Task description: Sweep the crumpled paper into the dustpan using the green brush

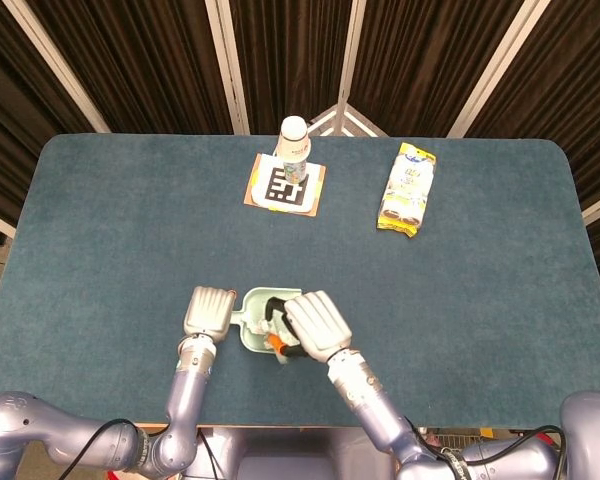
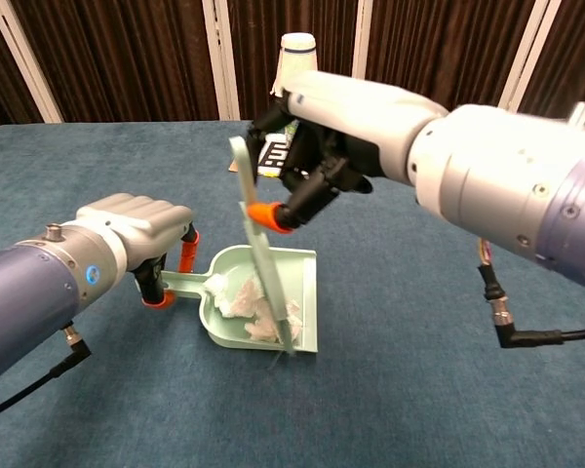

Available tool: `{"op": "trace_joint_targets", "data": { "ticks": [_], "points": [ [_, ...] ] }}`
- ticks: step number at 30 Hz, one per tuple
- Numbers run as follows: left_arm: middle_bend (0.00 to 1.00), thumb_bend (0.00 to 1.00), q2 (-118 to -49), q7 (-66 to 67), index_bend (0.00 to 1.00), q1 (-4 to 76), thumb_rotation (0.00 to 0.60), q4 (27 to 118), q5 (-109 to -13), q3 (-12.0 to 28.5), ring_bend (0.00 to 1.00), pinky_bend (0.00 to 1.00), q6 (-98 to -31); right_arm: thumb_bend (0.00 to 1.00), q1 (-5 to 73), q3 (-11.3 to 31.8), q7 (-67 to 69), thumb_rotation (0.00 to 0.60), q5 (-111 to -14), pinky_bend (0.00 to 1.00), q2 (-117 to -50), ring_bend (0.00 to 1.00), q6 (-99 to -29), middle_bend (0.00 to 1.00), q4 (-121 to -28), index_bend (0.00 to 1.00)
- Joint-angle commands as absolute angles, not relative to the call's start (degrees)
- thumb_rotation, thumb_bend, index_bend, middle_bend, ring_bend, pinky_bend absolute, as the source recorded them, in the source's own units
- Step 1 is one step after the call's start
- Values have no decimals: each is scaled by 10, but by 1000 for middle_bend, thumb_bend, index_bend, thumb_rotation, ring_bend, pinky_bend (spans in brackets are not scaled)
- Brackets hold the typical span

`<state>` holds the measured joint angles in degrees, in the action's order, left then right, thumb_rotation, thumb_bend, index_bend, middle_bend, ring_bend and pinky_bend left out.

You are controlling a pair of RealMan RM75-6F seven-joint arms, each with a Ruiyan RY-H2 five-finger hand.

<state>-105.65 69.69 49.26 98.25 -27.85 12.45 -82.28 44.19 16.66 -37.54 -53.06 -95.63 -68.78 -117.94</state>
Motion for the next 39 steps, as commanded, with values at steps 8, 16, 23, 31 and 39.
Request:
{"op": "trace_joint_targets", "data": {
  "ticks": [8,16,23,31,39],
  "points": [
    [1000,580,-1063,699,596,496,600,988,-278,124,1000,1000,-831,615,448,189,-395,600,-519,885,-922,919,-725,900,-1192,790],
    [1000,580,-1063,693,602,493,600,988,-273,123,1000,1000,-831,615,430,140,-408,600,-530,885,-894,919,-735,900,-1162,790],
    [1000,580,-1066,692,606,495,600,993,-272,127,1000,1000,-837,614,420,111,-402,600,-533,885,-915,919,-743,900,-1150,790],
    [1000,580,-1073,689,606,496,600,992,-264,132,1000,1000,-837,614,428,112,-412,600,-520,885,-956,919,-746,900,-1158,790],
    [1000,580,-1079,687,606,497,600,984,-268,125,1000,1000,-835,614,443,132,-419,600,-499,885,-1002,919,-753,900,-1187,792]
  ]
}}
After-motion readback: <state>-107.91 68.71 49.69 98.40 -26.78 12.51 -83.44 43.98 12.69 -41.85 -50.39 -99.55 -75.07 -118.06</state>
